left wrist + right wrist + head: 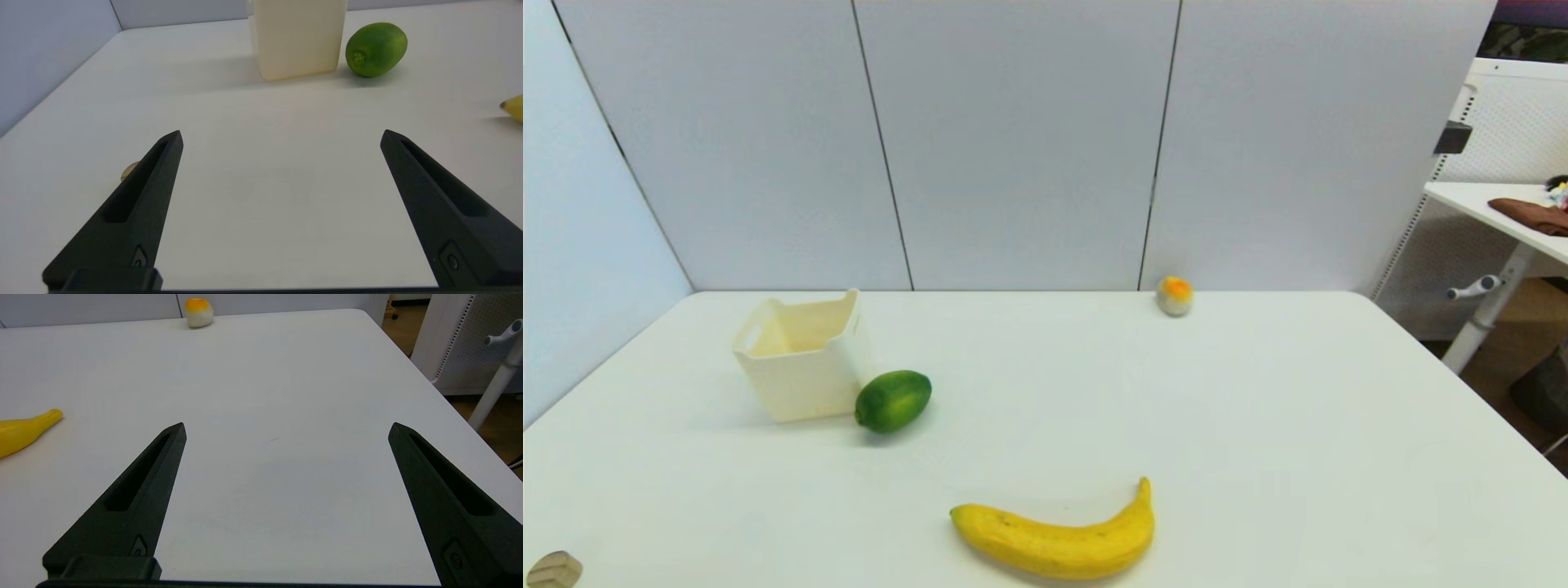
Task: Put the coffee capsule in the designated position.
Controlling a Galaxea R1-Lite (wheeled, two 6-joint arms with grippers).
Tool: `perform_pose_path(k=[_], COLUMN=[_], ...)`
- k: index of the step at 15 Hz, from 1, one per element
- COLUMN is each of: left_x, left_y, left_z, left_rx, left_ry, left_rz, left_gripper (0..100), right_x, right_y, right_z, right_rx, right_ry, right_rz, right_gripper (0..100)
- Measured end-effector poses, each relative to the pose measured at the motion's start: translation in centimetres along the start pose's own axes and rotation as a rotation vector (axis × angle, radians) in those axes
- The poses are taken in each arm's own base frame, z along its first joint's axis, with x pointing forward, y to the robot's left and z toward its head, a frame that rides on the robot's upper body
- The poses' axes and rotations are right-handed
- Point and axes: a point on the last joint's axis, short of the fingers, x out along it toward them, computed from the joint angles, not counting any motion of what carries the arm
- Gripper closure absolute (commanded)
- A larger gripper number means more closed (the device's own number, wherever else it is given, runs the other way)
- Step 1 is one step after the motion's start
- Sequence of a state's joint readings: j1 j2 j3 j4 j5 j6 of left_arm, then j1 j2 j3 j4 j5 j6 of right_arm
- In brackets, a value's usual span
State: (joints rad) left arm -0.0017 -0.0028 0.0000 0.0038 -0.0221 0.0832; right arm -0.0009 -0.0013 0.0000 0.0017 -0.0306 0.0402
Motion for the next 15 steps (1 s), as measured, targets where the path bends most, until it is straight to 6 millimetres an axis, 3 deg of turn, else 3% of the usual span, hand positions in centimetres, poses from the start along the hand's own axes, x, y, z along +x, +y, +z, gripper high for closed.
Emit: perform_pose_path(k=[3,15], left_x=[0.00,0.00], left_y=[0.05,0.05], left_z=[0.03,0.04], left_rx=[-0.081,-0.083], left_ry=[-0.002,-0.002], left_rz=[0.021,0.022], left_gripper=[0,0], right_x=[0.00,0.00], right_y=[0.00,-0.01], right_z=[0.00,0.01], right_rx=[0.000,0.004], right_ry=[0.000,-0.001], right_rz=[0.000,-0.005], right_gripper=[0,0])
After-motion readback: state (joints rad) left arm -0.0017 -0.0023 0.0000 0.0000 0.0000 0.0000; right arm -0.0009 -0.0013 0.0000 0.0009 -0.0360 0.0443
